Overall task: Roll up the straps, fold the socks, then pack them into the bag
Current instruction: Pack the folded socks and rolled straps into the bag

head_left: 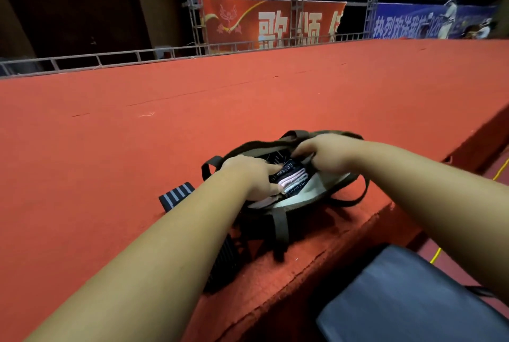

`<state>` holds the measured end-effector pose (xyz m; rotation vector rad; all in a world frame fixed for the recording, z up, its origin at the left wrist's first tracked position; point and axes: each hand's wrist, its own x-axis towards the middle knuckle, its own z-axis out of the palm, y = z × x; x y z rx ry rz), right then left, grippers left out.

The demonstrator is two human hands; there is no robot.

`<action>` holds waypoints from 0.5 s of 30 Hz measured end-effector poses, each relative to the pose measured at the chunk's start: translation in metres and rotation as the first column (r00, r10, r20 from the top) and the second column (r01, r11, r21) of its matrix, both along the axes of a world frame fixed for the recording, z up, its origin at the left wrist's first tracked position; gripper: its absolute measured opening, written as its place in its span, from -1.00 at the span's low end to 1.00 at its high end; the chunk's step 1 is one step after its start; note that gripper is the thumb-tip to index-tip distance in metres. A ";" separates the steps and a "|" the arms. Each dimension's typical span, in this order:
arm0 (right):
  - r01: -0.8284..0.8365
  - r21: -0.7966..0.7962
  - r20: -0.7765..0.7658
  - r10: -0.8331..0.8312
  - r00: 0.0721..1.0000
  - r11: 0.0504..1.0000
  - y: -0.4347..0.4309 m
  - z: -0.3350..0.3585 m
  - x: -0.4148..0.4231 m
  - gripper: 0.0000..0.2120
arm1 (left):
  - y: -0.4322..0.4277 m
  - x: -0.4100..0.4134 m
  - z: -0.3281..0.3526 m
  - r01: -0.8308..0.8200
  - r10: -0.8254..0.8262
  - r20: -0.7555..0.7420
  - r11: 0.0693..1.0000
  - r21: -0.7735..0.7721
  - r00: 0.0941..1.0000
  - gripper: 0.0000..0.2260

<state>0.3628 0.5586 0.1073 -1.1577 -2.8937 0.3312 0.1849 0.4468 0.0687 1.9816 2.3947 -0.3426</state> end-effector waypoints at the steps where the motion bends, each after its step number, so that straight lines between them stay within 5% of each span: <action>1: -0.009 -0.003 -0.006 0.009 1.000 1.000 -0.005 -0.007 0.000 -0.39 | -0.001 -0.001 0.000 -0.001 0.001 0.002 1.000 -0.005 1.000 -0.36; 15: 0.017 0.074 0.039 -0.020 0.999 0.997 -0.046 -0.008 0.003 -0.36 | -0.073 0.005 0.042 -0.074 -0.027 0.373 0.964 0.254 0.927 -0.72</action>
